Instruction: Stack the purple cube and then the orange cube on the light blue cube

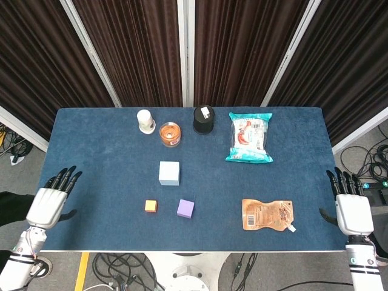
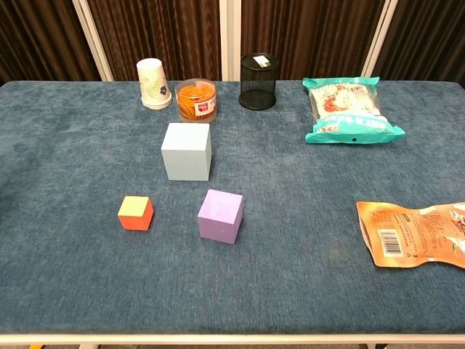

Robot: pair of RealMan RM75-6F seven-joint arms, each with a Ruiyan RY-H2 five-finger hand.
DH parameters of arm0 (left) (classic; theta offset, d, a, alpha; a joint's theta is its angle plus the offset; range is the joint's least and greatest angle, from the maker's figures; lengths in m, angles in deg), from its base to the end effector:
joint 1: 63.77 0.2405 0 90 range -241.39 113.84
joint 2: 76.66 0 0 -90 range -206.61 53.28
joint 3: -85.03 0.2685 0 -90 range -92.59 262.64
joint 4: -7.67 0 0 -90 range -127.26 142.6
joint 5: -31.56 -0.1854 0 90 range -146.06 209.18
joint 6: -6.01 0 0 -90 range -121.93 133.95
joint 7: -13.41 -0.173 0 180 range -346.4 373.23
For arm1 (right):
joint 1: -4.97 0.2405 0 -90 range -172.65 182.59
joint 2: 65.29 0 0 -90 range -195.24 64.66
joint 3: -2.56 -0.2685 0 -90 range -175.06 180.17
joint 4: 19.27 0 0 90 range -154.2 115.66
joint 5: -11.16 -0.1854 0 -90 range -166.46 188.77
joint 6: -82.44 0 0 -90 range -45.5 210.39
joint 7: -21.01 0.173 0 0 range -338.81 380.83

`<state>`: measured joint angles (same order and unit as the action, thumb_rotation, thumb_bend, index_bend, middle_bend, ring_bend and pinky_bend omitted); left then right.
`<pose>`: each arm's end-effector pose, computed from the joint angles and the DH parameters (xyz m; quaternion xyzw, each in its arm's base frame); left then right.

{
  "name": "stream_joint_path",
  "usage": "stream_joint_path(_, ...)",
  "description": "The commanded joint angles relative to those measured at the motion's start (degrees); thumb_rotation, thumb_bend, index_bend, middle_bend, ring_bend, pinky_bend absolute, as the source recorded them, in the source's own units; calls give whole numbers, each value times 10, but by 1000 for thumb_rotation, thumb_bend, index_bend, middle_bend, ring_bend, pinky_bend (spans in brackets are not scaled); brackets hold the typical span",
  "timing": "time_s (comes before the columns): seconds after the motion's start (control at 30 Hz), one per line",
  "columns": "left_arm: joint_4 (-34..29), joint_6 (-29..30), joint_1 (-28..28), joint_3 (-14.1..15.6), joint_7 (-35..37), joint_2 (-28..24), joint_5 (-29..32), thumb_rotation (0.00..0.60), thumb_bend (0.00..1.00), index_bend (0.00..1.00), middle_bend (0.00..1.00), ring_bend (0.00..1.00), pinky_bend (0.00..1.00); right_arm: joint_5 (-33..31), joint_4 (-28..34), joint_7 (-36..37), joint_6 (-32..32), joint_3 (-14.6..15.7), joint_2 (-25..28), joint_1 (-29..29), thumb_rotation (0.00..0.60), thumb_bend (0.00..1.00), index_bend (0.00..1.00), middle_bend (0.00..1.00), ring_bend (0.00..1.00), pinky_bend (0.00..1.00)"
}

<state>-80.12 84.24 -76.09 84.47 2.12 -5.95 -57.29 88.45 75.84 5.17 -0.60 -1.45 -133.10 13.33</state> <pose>-0.2926 0.2394 0.1267 -0.6948 -0.3225 -0.3405 0.5453 -0.3107 -0.2293 0.1671 0.6007 -0.3654 0.3233 0.6334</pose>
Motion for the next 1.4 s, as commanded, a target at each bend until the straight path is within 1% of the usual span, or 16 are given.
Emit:
stream_joint_path(0.03,-12,-4,-3,1,-13,1,0,600,0,61,126,61,246,-2,18,-3,2,-10,6,4,600,94,0,0,0,0)
stream_joint_path(0.3,-42,-17,-12,-1,-50,0,4,600,0,61,126,61,244,-6,60,-20,-1,-14,36,-1,600,95,0,0,0,0)
stream_joint_path(0.5,-58,-21,-22,-5,-59,13,-1,600,0,61,126,78,250,-16,71,-7,2,-19,48,-4,600,97,0,0,0,0)
stream_joint_path(0.6,-72,-22,-29,-9,-46,24,-5,600,0,61,144,111,275,-15,71,1,5,-18,49,-5,600,97,0,0,0,0)
stream_joint_path(0.67,-88,-27,-34,-10,-33,28,-7,600,0,73,178,157,318,-14,70,3,4,-18,49,-6,600,97,0,0,0,0)
stream_joint_path(0.8,-133,-55,-58,-9,-18,35,-22,600,0,85,231,212,366,-15,69,4,0,-20,48,-9,600,97,0,0,0,0)
stream_joint_path(0.87,-148,-76,-74,-12,-33,43,-25,600,0,85,239,221,373,-17,68,5,3,-21,47,-8,600,97,0,0,0,0)
stream_joint_path(0.97,-164,-110,-96,-19,-64,66,-11,600,0,86,240,221,373,-20,68,3,6,-21,46,-7,600,97,0,0,0,0)
stream_joint_path(1.07,-161,-143,-118,-27,-91,101,11,600,0,86,244,223,374,-19,68,3,8,-21,45,-7,600,97,0,0,0,0)
stream_joint_path(1.2,-150,-185,-142,-39,-92,138,60,600,0,86,289,240,385,-20,69,7,9,-22,47,-8,600,98,0,0,0,0)
stream_joint_path(1.3,-140,-199,-159,-51,-98,152,77,600,14,89,307,255,398,-18,69,14,5,-23,48,-10,600,97,0,0,0,0)
stream_joint_path(1.4,-124,-205,-175,-59,-104,166,79,600,32,97,310,261,405,-20,68,17,7,-23,49,-10,600,97,0,0,0,0)
